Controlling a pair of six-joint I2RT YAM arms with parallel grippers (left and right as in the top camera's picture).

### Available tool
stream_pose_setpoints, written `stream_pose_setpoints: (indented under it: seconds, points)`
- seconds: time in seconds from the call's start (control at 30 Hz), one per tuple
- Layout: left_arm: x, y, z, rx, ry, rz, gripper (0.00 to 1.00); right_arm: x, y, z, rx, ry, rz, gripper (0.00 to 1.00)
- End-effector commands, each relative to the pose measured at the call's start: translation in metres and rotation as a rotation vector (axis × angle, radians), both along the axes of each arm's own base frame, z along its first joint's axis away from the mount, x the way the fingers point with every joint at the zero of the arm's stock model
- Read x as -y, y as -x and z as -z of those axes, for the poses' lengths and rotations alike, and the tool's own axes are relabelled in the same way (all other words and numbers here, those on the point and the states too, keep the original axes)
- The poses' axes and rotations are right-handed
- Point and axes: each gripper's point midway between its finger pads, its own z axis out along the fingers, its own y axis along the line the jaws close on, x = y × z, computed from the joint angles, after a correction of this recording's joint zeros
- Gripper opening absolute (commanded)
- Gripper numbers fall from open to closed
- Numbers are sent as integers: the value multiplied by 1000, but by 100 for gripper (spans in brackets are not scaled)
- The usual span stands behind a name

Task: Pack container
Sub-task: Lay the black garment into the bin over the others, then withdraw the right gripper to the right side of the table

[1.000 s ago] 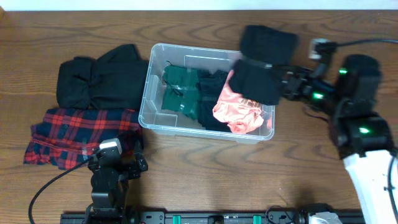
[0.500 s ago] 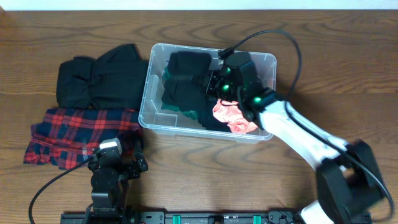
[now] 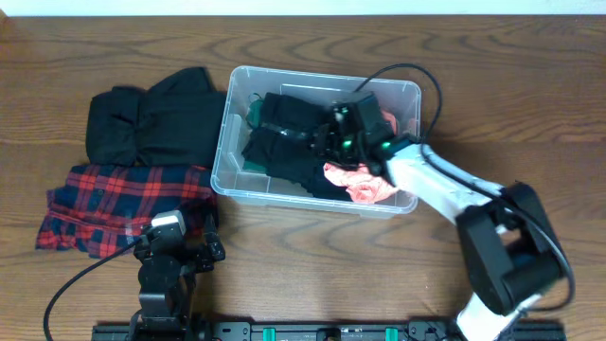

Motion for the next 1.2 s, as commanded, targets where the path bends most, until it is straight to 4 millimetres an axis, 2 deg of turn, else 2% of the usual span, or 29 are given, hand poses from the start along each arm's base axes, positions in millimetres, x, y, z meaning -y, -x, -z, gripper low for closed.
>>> stream_pose_setpoints:
  seconds: [0.0, 0.07, 0.1, 0.13, 0.17, 0.2, 0.27, 0.33, 0.37, 0.4, 0.47, 0.6, 0.7, 0.8, 0.97, 1.07, 1.17]
  points:
    - [-2, 0, 5, -7, -14, -3, 98, 41, -12, -62, 218, 73, -38, 48]
    - [-2, 0, 5, -7, -14, -3, 98, 60, -7, -95, 321, 119, -57, 52]
    - [-2, 0, 5, -7, -14, -3, 98, 67, -3, -113, 380, 130, -76, 57]
    - [-2, 0, 5, -7, -14, -3, 98, 73, 2, -133, 446, 142, -96, 67]
    - [-2, 0, 5, -7, -14, -3, 98, 81, 9, -153, 505, 150, -104, 88]
    - [-2, 0, 5, -7, -14, -3, 98, 87, 14, -168, 548, 156, -106, 99]
    - [-2, 0, 5, -7, -14, -3, 98, 104, 28, -198, 625, 168, -92, 99]
    - [-2, 0, 5, -7, -14, -3, 98, 129, 38, -217, 658, 193, -27, 99]
    - [-2, 0, 5, -7, -14, -3, 98, 142, 42, -224, 668, 210, 11, 99]
    - [-2, 0, 5, -7, -14, -3, 98, 164, 48, -232, 673, 242, 74, 99]
    - [-2, 0, 5, -7, -15, -3, 98, 189, 55, -237, 668, 279, 148, 99]
    - [-2, 0, 4, -5, -14, -3, 98, 258, 71, -236, 606, 394, 363, 99]
    - [-1, 0, 4, -3, -7, 1, 98, 288, 81, -231, 558, 428, 459, 99]
    - [18, -1, 4, 2, 86, 75, 98, 301, 88, -222, 501, 444, 497, 99]
    - [42, -2, -9, 35, 149, 204, 98, 300, 97, -207, 425, 446, 485, 99]
    - [39, 2, -30, 49, 174, 175, 98, 299, 102, -200, 391, 447, 479, 99]
    - [26, 6, -58, 25, 183, 84, 98, 299, 103, -199, 384, 446, 477, 99]
